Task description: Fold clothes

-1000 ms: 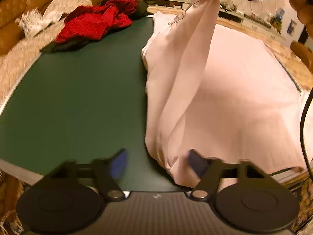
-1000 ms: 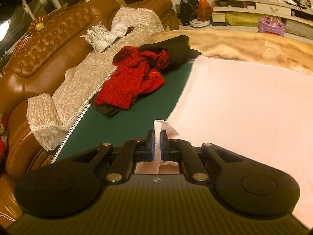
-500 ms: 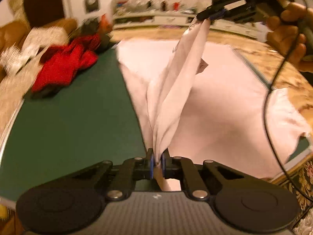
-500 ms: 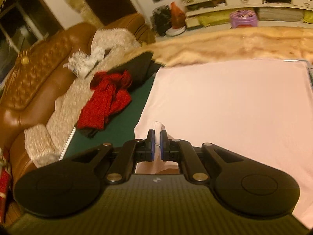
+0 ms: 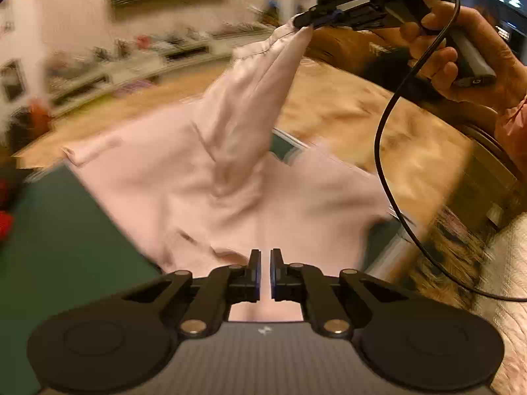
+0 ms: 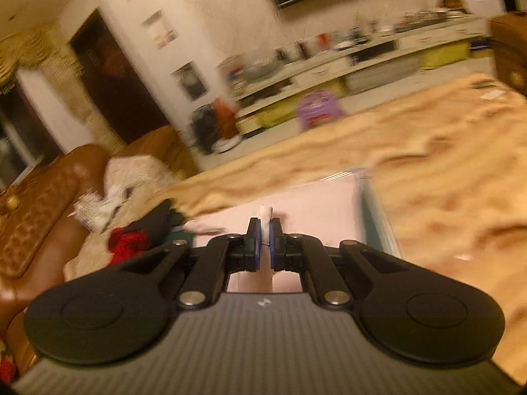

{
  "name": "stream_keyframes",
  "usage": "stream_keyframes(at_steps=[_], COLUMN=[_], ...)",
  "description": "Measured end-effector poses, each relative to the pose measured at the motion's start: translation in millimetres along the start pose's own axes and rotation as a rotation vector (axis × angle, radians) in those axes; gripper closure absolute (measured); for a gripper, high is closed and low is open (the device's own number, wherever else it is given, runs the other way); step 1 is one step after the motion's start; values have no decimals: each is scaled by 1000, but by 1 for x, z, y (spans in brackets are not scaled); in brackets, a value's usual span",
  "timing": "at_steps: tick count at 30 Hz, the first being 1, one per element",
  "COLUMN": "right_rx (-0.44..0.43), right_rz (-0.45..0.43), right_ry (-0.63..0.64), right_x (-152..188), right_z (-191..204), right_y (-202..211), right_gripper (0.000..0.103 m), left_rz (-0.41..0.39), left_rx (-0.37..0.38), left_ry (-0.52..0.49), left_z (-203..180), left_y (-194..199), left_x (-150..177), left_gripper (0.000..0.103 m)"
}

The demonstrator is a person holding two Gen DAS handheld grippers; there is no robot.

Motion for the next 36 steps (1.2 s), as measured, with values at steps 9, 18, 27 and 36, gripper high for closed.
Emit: stream_keyframes(at_steps=[9, 18, 27, 36], right_rx=[206, 195, 206, 204], right_rz=[161, 133, 137, 150], right_ry=[-264, -296, -302, -311], right_x=[112, 108, 102, 105], right_z=[-161, -176, -173, -179], right_y=[-44, -62, -47, -46], right_gripper=[95, 95, 95, 95], left_rz=[60, 10, 18, 78], left_rx=[-83, -34, 147, 241], left_ry=[-38, -5, -46, -8], left_z=[7, 60, 69, 105], left_y=[-61, -78, -115, -141], left_x=[15, -17, -43, -46], left_gripper=[64, 33, 35, 42])
Point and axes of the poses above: each gripper's, at about its wrist camera, not at the fingertips, and y roughly against the way its jaws point, z to its left, x to its underside, the point moved 7 cm from there along -y, roughly the way its jaws point, and after that the axes turned 9 degrees about x, right-handed, at the moved point
